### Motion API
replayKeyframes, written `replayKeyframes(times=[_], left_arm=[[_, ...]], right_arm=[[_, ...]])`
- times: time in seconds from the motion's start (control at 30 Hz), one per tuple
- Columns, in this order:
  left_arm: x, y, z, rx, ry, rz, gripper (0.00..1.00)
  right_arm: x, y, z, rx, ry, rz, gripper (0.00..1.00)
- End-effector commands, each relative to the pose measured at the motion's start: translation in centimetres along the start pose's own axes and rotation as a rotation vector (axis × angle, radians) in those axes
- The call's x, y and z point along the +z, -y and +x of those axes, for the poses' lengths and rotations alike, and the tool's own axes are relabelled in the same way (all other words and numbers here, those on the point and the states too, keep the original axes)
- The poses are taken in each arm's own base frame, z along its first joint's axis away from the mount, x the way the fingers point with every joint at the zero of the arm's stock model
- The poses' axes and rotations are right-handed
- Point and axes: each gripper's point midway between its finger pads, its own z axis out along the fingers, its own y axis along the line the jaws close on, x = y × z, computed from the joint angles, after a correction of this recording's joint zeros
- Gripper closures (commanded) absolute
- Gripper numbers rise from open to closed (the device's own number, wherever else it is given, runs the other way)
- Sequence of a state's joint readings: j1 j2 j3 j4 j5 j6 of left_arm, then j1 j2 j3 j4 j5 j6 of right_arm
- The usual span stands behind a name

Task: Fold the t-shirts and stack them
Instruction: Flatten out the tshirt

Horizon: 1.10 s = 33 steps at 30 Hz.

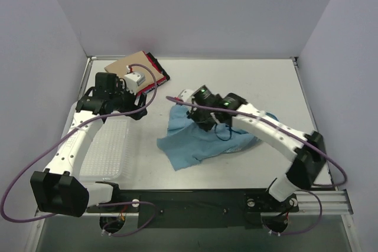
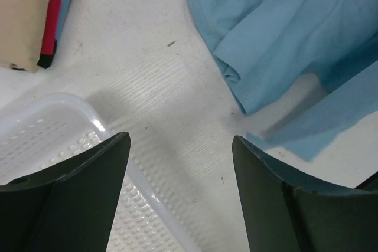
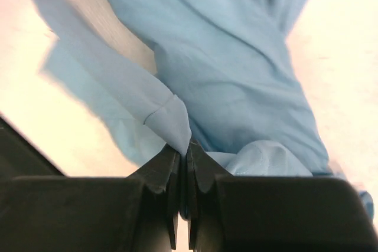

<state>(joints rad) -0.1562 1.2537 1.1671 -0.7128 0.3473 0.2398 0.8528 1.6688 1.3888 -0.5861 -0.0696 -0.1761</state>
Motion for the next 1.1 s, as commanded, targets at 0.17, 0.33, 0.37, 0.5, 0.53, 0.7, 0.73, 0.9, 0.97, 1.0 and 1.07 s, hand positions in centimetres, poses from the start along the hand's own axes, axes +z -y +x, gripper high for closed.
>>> replayKeyframes(times=[0.17, 0.33, 0.37, 0.5, 0.53, 0.7, 0.73, 0.9, 0.97, 1.0, 1.07], left_arm=[[2.3, 8.0, -1.6, 0.236, 0.01, 0.314, 0.17], [5.7, 13.2, -0.1, 0.455, -0.046, 0.42, 0.13], [6.8, 13.3, 0.5, 0.489, -0.064, 0.407, 0.11], [10.9, 16.3, 2.4, 0.733, -0.091, 0.381, 0.08], [12.0, 17.4, 3.3, 0.768, -0.108, 0.394, 0.08], [16.5, 20.3, 2.5, 0.827, -0.045, 0.361, 0.07], [17.7, 20.5, 2.8, 0.828, -0.059, 0.358, 0.07], [22.3, 17.4, 3.1, 0.837, -0.126, 0.155, 0.17], [22.8, 15.8, 2.9, 0.857, -0.155, 0.076, 0.84], [22.5, 15.2, 2.1, 0.858, -0.148, 0.05, 1.0], [21.1, 13.6, 0.0, 0.847, -0.129, -0.003, 1.0]], right_arm=[[-18.8, 7.9, 3.4, 0.411, 0.455, 0.152, 1.0], [-19.5, 12.3, 9.6, 0.7, 0.439, 0.311, 1.0], [-19.2, 12.4, 10.2, 0.745, 0.436, 0.303, 1.0], [-18.0, 11.9, 11.2, 0.806, 0.43, 0.236, 1.0], [-17.8, 11.8, 11.3, 0.81, 0.43, 0.229, 1.0], [-17.2, 11.6, 11.7, 0.827, 0.414, 0.222, 1.0], [-17.2, 11.5, 11.8, 0.829, 0.413, 0.223, 1.0], [-17.5, 11.5, 12.0, 0.85, 0.422, 0.236, 1.0], [-18.2, 11.8, 12.0, 0.856, 0.433, 0.264, 1.0], [-18.5, 12.1, 12.2, 0.857, 0.434, 0.282, 1.0], [-19.7, 12.6, 12.0, 0.857, 0.458, 0.317, 1.0]])
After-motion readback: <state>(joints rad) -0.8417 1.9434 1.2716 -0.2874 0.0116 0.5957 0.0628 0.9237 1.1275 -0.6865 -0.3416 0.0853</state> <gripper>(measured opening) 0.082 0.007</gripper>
